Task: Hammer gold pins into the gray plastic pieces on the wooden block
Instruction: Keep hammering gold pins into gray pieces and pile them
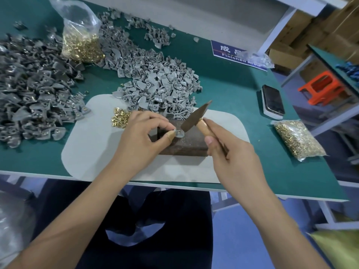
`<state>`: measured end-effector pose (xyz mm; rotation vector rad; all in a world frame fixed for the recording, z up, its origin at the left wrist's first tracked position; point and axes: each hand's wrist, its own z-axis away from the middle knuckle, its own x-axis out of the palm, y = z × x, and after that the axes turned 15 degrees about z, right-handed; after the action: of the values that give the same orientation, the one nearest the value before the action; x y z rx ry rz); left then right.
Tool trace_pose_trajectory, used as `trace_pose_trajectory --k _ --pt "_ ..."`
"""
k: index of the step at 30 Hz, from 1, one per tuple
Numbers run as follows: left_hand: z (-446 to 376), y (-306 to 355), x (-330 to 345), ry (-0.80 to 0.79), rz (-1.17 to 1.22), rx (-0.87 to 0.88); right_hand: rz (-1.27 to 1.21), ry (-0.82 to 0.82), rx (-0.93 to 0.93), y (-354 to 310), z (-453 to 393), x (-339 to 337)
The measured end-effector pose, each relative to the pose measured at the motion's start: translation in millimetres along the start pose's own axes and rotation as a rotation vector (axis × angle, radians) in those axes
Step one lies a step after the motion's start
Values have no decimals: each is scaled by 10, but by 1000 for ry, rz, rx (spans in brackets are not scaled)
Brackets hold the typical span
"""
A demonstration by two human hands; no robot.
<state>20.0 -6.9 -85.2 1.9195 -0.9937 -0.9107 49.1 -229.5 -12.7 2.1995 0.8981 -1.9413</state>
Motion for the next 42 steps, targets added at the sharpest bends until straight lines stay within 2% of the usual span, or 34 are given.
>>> trace_pose_trajectory --k 2,6,8,10,14,18,22,27,31,35,39,42 --pt "6 1 -6 -2 2 -9 -24 34 -11 -7 10 13" --pt "5 22 -8 -8 -7 -9 68 -52 -11 -20 -29 -21" --pt "2 25 -13 -16 -11 -12 113 10 4 8 -70 -77" --pt "-1 30 -17 -19 -7 -21 46 58 -2 -6 -57 -80" --pt "5 44 -15 -8 -13 -20 144 -50 -9 -38 3 -35" --pt "-9 43 -22 -7 -3 -21 60 62 15 -15 -21 -23" --pt "-2 42 -23 -6 0 -28 136 -59 17 -4 -28 10" --pt "-6 54 -24 -10 -27 -28 3 104 -3 11 -37 -40" --pt "9 75 -18 -29 -69 2 69 -13 -11 3 -21 18" --pt "11 82 -17 -53 -63 -6 36 82 1 27 -33 18" --pt "17 78 -13 -55 -44 2 99 -6 -19 27 -18 43" --pt "18 78 -11 -61 -26 -7 8 88 6 47 -26 39"
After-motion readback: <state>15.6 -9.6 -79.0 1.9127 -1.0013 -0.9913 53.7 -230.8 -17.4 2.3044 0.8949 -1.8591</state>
